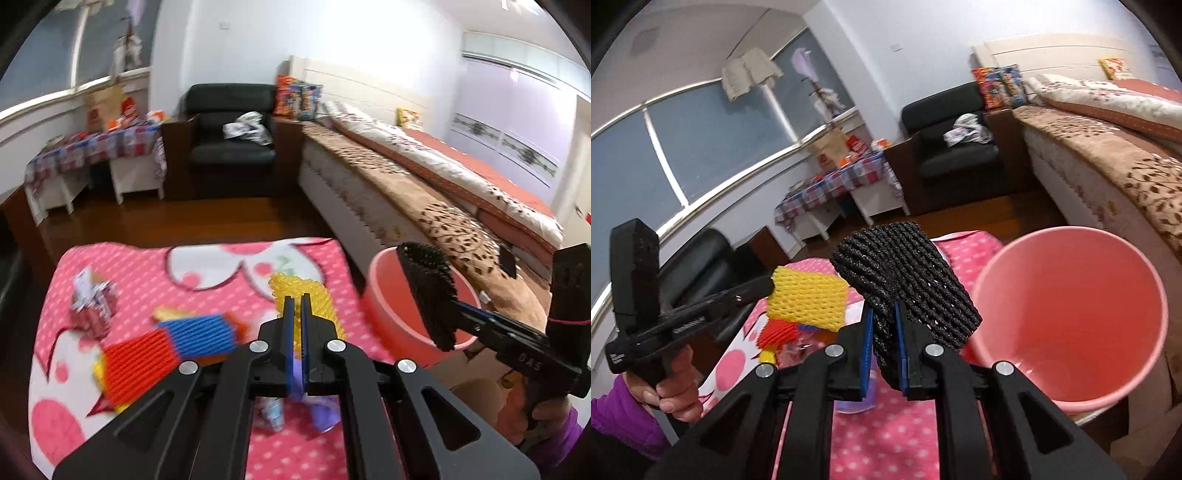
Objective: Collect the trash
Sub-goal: 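Carry the black mesh sleeve with the right gripper and drop it into the pink bucket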
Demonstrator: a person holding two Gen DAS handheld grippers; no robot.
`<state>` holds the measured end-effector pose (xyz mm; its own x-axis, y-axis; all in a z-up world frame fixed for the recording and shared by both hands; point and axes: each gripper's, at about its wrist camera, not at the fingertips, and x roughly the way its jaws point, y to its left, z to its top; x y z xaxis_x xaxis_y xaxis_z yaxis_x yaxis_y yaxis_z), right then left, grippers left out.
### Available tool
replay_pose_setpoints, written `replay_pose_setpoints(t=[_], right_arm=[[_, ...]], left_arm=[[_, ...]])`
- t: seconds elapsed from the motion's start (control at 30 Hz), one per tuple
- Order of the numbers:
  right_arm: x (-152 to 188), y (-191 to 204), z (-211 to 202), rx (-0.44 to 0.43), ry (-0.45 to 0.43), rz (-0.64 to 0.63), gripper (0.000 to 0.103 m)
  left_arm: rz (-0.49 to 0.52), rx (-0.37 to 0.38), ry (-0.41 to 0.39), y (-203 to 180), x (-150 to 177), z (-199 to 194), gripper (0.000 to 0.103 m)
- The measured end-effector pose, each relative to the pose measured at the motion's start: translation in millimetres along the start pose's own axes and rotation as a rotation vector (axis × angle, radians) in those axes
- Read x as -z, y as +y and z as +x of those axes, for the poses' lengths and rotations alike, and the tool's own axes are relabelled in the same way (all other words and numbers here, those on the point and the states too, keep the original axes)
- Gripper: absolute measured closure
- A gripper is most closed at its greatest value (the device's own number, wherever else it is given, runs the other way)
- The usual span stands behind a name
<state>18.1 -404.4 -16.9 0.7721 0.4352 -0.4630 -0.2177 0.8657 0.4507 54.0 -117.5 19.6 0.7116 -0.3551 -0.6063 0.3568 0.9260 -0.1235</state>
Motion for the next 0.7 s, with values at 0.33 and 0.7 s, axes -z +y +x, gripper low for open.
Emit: replay_pose_setpoints(t=[0.33,0.7], right_arm=[[-1,-66,-17,0.124,-0.036,0.122,0.092],[14,-90,-16,0.197,-0.035,0.162,0.091]], left_arm=[[0.085,0.100,0.025,-66,-13,43,0.101],[0.126,0.121,0.055,-102,-7,80,0.101]])
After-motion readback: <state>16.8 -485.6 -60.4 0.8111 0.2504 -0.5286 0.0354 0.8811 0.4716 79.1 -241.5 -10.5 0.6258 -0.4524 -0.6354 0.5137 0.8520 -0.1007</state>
